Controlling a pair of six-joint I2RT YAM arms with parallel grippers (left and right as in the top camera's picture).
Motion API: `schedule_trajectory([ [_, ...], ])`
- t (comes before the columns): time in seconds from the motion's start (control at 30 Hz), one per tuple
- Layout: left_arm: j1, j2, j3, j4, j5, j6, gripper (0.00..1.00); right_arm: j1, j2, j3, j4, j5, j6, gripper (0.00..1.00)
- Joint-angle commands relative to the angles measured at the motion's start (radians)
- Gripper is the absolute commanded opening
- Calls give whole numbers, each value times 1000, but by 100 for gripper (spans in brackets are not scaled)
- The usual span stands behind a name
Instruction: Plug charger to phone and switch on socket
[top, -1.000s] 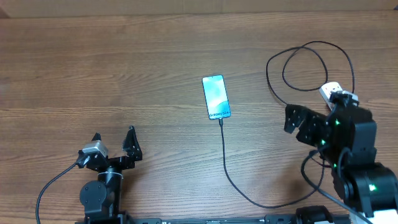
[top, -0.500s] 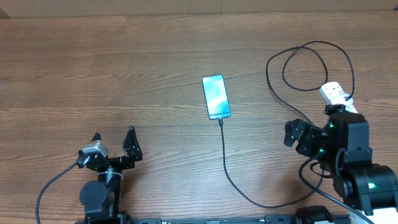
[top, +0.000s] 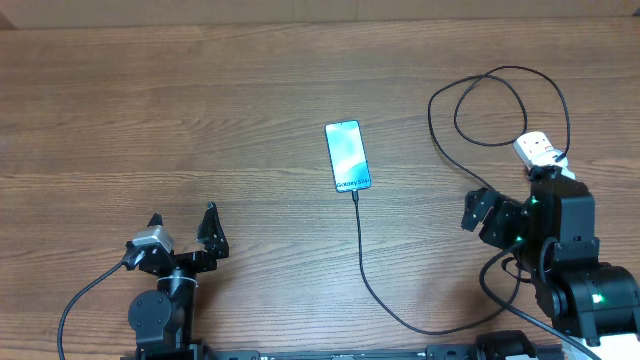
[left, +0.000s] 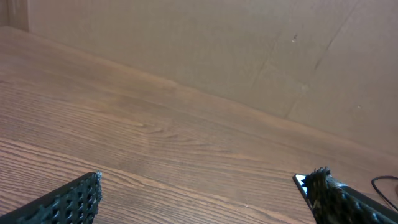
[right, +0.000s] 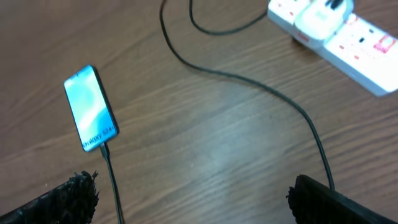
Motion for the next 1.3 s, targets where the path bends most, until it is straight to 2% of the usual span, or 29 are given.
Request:
schedule_trajectory([
  [0.0, 5, -8, -5, -2, -7, -10, 99, 4, -8, 8, 36, 35, 3, 100],
  [0.2, 5, -8, -5, -2, -7, -10, 100, 4, -59, 8, 114, 35, 3, 100],
  [0.47, 5, -8, -5, -2, -7, -10, 100, 4, -269, 4, 89, 72, -76, 100],
  [0.7, 5, -8, -5, -2, -7, -10, 100, 4, -480, -132, 113, 114, -70, 100],
  [0.9, 5, -8, -5, -2, -7, -10, 100, 4, -628, -301, 218, 109, -67, 100],
  [1.03, 5, -8, -5, -2, -7, -10, 99, 4, -665, -409, 305, 108, -68, 100],
  [1.27, 5, -8, -5, -2, -7, -10, 99, 4, -665, -603, 607, 31, -68, 100],
])
